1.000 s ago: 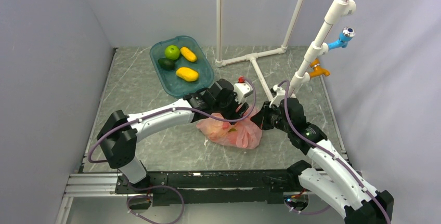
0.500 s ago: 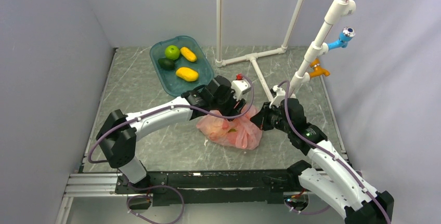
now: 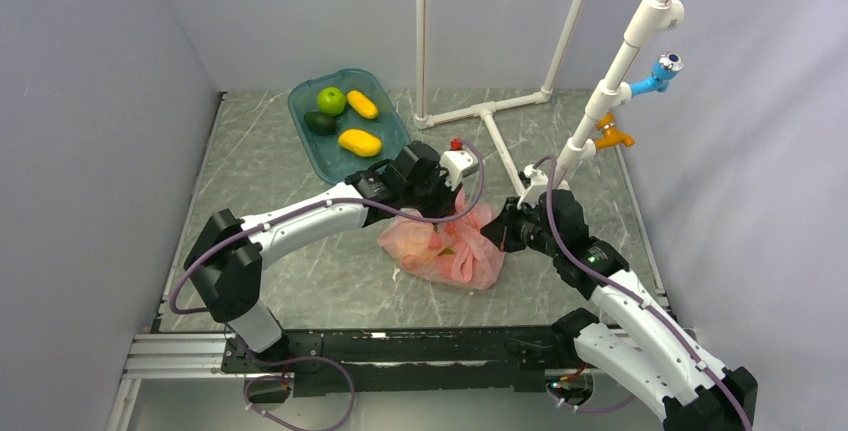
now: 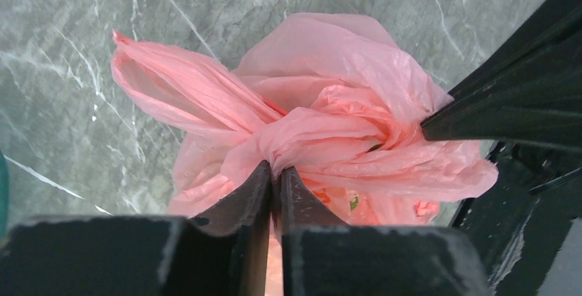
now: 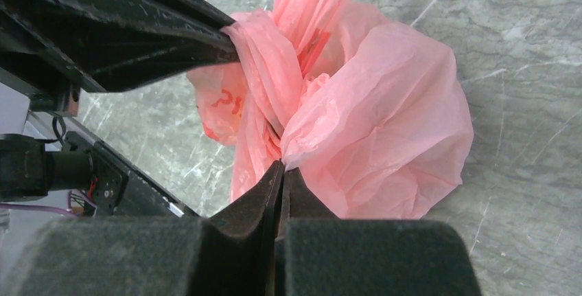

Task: Take the fake fruits out of the plastic bag
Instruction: Untie the plastic bag at the center of the board.

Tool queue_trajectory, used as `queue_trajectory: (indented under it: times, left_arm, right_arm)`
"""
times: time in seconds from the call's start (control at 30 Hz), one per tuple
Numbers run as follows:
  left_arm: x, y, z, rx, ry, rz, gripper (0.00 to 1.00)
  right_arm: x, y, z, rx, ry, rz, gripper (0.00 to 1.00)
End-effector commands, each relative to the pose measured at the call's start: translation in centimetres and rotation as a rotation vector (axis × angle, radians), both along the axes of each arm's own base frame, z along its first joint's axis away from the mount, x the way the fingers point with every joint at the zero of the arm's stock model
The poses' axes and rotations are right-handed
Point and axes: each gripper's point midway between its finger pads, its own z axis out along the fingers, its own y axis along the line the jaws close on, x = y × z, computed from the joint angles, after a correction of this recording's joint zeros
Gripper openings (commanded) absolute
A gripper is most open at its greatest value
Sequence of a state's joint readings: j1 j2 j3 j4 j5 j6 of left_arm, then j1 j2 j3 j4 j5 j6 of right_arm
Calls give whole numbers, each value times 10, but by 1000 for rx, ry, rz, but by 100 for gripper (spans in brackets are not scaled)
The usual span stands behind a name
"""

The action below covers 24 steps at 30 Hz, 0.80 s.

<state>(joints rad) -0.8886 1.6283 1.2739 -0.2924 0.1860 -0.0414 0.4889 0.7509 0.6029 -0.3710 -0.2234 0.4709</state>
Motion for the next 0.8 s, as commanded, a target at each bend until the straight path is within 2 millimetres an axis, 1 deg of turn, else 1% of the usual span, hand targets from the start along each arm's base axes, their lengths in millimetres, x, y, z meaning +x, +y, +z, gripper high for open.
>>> queue_trajectory:
  times: [0.0,0.07,0.13,0.17,0.23,0.27,0.3,0.33,0.4,0.47,0.5,0.57,0.63,0.7,0.77]
  left_arm:
    - [15,4,32,-56,-79,61,8]
    - [22,16,41,-71,-125,122,0]
    - [28,25,52,-101,-171,186,0]
    - [30,30,57,-111,-191,213,0]
    - [30,35,65,-131,-212,236,0]
    - [30,37,68,-143,-220,244,0]
    - [31,39,70,-152,-229,252,0]
    - [30,40,70,-158,-234,254,0]
    - [29,39,73,-170,-236,246,0]
    - [27,36,74,-169,-225,230,0]
    - [26,36,73,-166,-219,227,0]
    - [26,35,72,-171,-216,223,0]
    - [24,33,73,-176,-210,214,0]
    - [22,30,72,-178,-199,200,0]
    - [22,30,71,-178,-195,196,0]
  right_arm:
    - [0,-1,-2,4,-9,-17,0]
    - [1,-11,-7,-10,9,-82,0]
    - [1,-25,-14,-30,23,-169,0]
    - [2,-37,-16,-38,32,-248,0]
    - [2,-65,-27,-65,73,-433,0]
    - [0,-74,-29,-69,85,-495,0]
    - [-1,-77,-27,-59,76,-508,0]
    - [-2,-73,-23,-35,63,-491,9]
    - [-2,-65,-14,-10,32,-431,31]
    - [-1,-57,0,-26,-19,-351,47]
    - [-1,-52,8,-35,-46,-298,53]
    - [-3,-40,23,-39,-93,-197,57]
    - [-5,-25,36,-11,-126,-100,59]
    - [-5,-15,49,24,-148,-50,59]
    - [-4,-9,68,47,-200,-26,60]
